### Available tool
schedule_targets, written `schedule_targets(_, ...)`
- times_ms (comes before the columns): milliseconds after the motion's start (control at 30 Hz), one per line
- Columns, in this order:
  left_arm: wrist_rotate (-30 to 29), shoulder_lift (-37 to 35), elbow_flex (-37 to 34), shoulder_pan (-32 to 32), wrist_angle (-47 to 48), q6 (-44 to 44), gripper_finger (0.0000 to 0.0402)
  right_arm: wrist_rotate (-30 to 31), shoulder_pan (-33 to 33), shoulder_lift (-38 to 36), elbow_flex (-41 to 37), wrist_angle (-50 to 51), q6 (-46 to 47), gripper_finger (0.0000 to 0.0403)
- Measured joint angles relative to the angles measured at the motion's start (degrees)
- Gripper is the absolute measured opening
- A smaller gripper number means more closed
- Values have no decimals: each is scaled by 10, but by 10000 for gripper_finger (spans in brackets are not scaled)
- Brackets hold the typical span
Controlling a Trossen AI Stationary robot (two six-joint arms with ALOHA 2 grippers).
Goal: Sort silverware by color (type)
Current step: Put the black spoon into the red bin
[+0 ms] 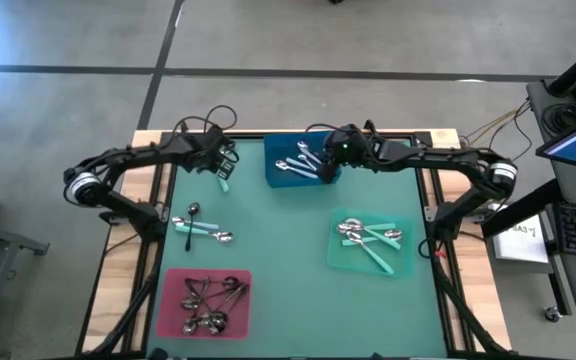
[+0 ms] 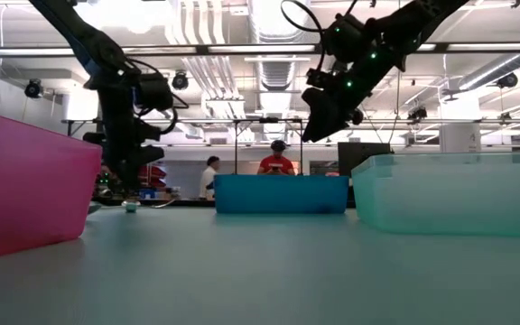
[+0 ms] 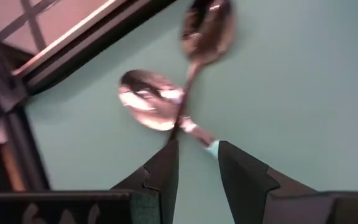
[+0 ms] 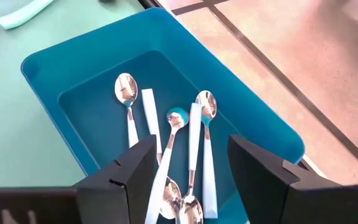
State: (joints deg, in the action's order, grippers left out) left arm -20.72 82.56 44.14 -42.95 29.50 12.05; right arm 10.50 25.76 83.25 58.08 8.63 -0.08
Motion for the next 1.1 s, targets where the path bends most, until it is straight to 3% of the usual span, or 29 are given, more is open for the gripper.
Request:
schedule_targets(300,23,12,0,-46,16,0,98,0,0,-3,0,7,-4,187)
schedule_targets(833,24,113,27,-69,21,-29,98,0,0,-3,0,11,-6,183)
schedule_targets(1100,87,154,73,-81,84,-74,85,-1,0,-3,0,15,-6,183)
